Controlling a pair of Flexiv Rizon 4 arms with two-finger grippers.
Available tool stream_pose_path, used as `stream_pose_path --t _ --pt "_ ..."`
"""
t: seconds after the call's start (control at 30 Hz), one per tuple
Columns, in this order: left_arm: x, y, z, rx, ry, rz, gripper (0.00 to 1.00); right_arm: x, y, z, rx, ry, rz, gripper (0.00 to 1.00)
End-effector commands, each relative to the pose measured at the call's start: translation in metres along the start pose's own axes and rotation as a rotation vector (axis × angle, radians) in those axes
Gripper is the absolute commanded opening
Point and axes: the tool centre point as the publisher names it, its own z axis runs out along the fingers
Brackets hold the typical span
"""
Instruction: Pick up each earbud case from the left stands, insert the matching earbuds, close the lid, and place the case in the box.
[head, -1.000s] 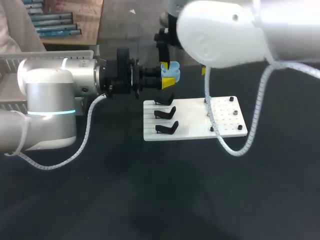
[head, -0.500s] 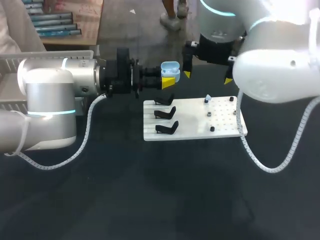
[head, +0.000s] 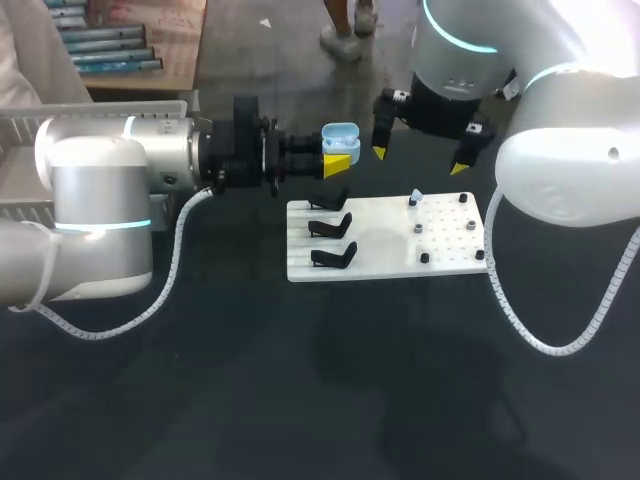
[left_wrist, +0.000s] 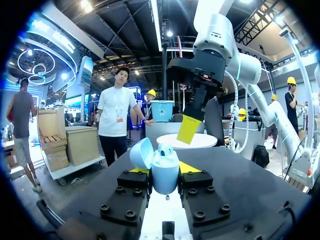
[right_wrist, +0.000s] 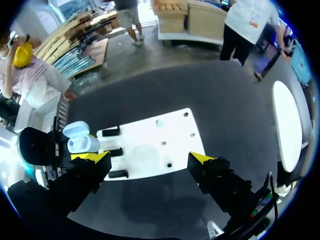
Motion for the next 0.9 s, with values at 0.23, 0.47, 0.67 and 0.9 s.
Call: stream_pose_path --t 0.23,0.47,0.67,0.9 --pt "0.001 -0.002 0.0 -0.008 -0.005 0.005 0.0 -0.004 -0.01 0.008 -0.06 -0.016 0.052 1.0" --pt "0.001 -0.002 0.0 -0.008 -0.005 0.005 0.0 -0.009 -0.021 0.04 -0.04 -0.062 0.068 1.0" --pt "0.001 -0.002 0.0 -0.008 -0.005 0.005 0.0 -0.015 -0.026 0.073 -0.026 -0.067 0.06 1.0" --pt "0.001 -0.002 0.0 -0.008 -0.005 0.005 0.0 -0.021 -0.025 0.101 -0.037 -0.022 0.05 1.0"
